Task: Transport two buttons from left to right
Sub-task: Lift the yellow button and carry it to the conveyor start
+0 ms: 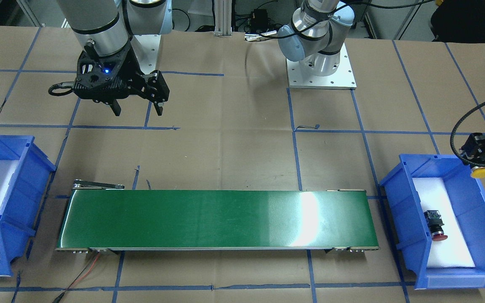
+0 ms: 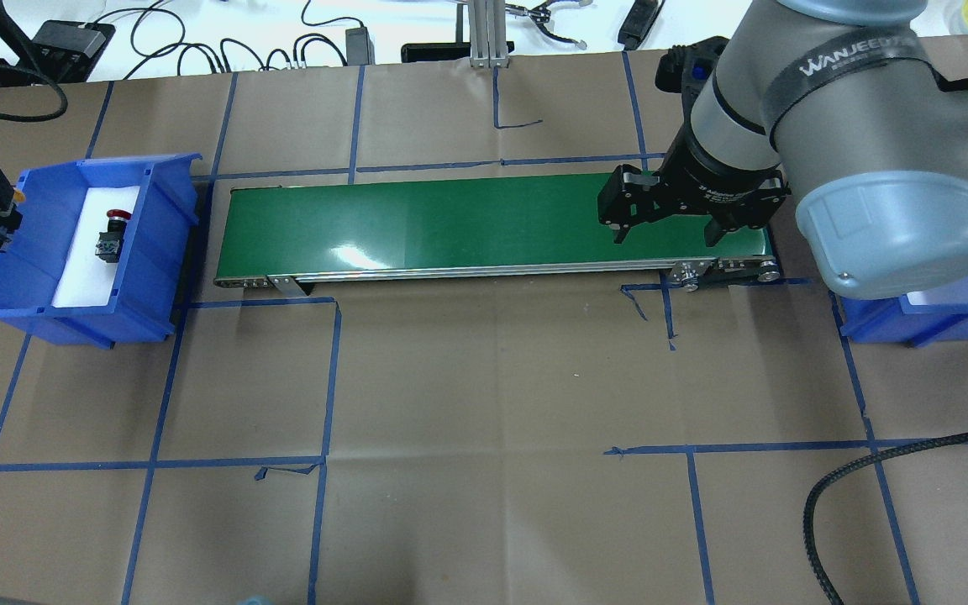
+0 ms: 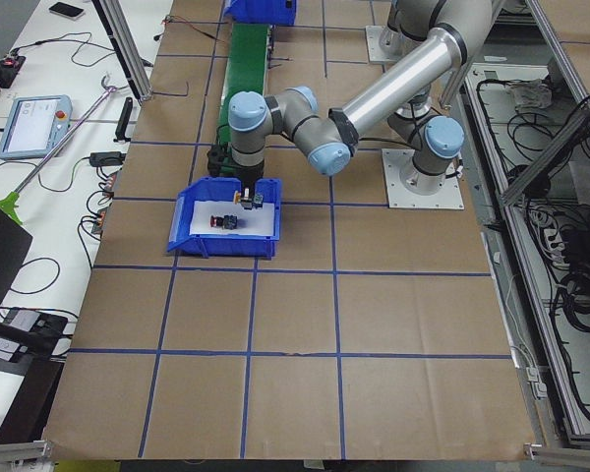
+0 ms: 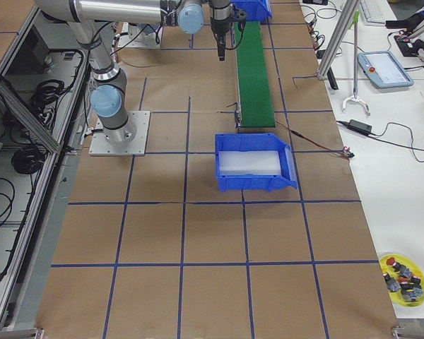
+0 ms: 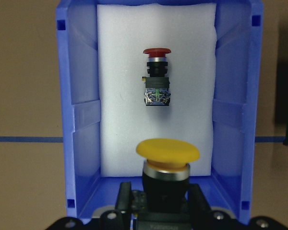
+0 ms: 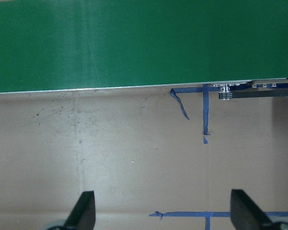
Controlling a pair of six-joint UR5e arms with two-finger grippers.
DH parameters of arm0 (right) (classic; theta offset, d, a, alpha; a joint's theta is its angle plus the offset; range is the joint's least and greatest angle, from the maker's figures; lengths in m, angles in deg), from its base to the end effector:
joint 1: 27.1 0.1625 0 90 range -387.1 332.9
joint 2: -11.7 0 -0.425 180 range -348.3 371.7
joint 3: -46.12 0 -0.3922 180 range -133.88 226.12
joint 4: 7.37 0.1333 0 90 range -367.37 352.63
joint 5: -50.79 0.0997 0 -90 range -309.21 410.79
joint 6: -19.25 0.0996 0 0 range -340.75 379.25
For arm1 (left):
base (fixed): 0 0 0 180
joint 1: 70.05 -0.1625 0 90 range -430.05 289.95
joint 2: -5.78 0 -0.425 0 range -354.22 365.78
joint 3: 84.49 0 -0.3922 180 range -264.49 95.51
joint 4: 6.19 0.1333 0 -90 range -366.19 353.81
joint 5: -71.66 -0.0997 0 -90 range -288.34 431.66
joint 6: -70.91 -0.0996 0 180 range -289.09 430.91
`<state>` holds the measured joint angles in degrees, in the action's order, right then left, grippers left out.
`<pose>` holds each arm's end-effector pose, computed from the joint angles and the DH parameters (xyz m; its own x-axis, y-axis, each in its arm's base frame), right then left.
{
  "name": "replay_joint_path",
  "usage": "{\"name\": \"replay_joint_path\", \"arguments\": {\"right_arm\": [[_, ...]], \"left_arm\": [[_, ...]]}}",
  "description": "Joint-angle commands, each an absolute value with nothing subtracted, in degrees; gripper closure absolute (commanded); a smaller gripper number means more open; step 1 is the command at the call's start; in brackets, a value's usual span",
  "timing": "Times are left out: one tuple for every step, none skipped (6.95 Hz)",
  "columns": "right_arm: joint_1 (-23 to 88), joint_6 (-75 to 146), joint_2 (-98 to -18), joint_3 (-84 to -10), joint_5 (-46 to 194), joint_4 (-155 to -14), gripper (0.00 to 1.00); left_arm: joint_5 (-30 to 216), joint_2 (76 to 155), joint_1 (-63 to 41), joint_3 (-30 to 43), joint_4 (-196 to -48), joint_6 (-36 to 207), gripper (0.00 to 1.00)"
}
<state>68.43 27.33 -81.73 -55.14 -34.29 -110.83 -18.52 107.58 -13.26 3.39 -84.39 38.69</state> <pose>0.1867 -0.4562 0.4443 -0.9945 0.0359 -0.0983 0.0443 0.9954 -0.0851 0.2047 -0.5555 0.4167 -0.9996 -0.0177 -0.0224 -0.0170 0.9994 -0.0296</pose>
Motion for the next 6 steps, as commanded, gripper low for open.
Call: {"name": "replay_joint_path", "arguments": {"right_arm": [[68.43, 27.34, -81.64, -55.13, -34.29, -110.82, 0.0], [68.43, 27.16, -81.55, -55.22, -34.38, -110.73, 0.0], [68.43, 27.07, -81.55, -55.22, -34.38, -110.73, 0.0], [68.43, 27.07, -81.73, -55.22, -34.38, -110.81, 0.0], [68.43, 27.07, -81.81, -55.22, -34.38, -110.73, 0.0], [68.43, 27.07, -81.64, -55.22, -34.47, -110.73, 0.0]], "left_arm": [[-18.17, 107.73, -12.49, 1.46, -86.97, 43.63, 0.95], [-17.21, 108.34, -10.14, 1.46, -86.79, 47.66, 0.95], [-17.81, 108.43, -5.33, 1.46, -86.27, 53.01, 0.95], [-18.07, 108.78, -0.58, 1.55, -86.09, 58.98, 0.95], [-17.99, 109.22, 3.47, 1.55, -86.0, 63.91, 0.95], [-18.07, 109.66, 7.25, 2.25, -85.56, 66.31, 0.95]]}}
